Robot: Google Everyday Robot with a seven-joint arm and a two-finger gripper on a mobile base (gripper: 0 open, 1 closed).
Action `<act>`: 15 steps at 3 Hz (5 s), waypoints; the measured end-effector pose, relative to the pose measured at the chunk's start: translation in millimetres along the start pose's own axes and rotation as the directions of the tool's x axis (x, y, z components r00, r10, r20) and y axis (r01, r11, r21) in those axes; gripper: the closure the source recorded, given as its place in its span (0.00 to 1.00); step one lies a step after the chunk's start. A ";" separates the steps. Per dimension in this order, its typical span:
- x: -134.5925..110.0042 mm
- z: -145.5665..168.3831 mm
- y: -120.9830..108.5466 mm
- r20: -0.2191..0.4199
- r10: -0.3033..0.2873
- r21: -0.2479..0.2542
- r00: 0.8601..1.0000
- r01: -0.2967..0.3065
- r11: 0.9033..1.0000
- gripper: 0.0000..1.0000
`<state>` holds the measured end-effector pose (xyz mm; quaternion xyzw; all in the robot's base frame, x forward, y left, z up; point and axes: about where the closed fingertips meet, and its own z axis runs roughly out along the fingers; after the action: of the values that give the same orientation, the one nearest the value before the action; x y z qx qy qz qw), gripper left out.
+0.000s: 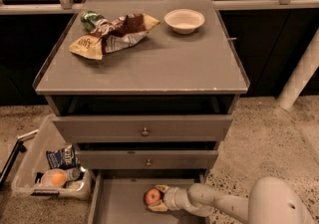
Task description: Pick apple from bottom drawer and place on counter
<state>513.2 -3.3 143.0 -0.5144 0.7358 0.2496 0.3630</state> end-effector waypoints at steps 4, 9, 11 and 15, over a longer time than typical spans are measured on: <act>-0.6 -10.0 1.8 0.003 -0.002 -0.001 1.000 0.002 1.000 1.00; -92.4 -211.5 -8.3 0.099 -0.197 0.033 0.976 0.194 0.980 1.00; -144.7 -271.8 -14.7 0.056 -0.301 0.098 0.952 0.294 0.951 1.00; -292.0 -450.9 41.5 0.018 -0.515 0.185 0.857 0.503 0.844 1.00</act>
Offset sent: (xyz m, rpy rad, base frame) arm 0.0000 0.0000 0.0000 0.0000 0.0000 0.0000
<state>409.8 -154.9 649.6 -0.6486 0.5794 0.0964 0.4841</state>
